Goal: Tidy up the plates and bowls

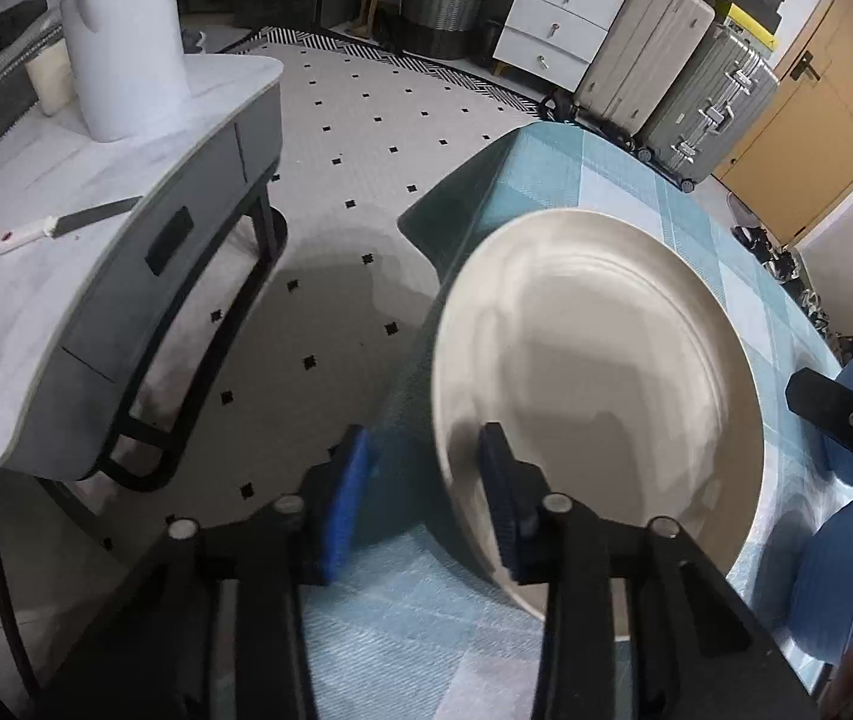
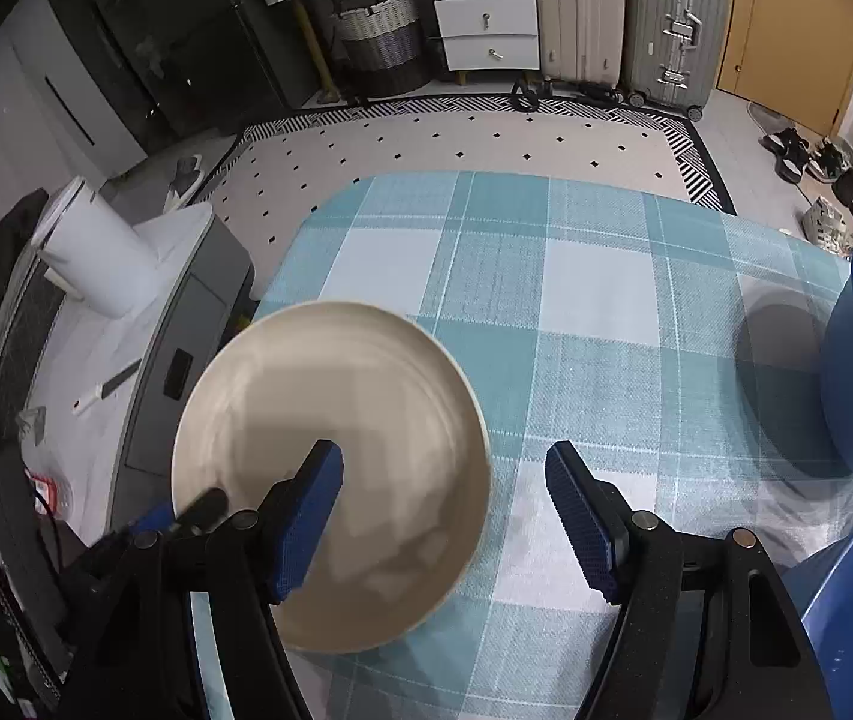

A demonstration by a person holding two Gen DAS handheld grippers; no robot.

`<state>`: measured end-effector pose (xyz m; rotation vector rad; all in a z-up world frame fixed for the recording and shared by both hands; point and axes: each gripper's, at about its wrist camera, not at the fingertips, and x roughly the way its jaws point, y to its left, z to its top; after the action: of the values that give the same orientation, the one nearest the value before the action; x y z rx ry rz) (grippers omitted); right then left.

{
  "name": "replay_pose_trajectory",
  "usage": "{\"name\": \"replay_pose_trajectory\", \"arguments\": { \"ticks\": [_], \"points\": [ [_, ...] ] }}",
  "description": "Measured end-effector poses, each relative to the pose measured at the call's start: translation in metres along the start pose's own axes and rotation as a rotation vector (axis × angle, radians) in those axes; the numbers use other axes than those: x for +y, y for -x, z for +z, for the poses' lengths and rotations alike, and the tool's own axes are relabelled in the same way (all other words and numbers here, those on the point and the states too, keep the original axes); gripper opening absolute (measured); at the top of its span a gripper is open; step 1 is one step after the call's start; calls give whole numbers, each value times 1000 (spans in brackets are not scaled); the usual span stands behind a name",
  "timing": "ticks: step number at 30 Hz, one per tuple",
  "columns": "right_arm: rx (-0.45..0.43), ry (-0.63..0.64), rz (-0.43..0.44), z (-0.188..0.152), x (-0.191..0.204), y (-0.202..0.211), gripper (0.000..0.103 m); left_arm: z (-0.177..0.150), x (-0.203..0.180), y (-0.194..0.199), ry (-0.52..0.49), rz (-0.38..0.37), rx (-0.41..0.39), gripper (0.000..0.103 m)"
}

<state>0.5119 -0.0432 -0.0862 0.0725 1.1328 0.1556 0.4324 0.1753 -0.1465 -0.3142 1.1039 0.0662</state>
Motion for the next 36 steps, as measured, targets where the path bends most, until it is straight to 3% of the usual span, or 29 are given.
{"name": "replay_pose_trajectory", "arguments": {
  "ticks": [2, 5, 20, 36],
  "points": [
    [7, 7, -2, -2, 1, -1, 72, -3, -7, 3, -51, 36, -14, 25],
    [19, 4, -4, -6, -1, -4, 72, -7, -12, 4, -79, 21, 4, 16],
    [19, 4, -1, -21, -4, 6, 72, -21, -14, 11, -134, -84, 61, 13],
    [37, 2, 13, -38, -4, 15, 72, -50, -6, 28, -221, -78, 109, 14]
  ]
}}
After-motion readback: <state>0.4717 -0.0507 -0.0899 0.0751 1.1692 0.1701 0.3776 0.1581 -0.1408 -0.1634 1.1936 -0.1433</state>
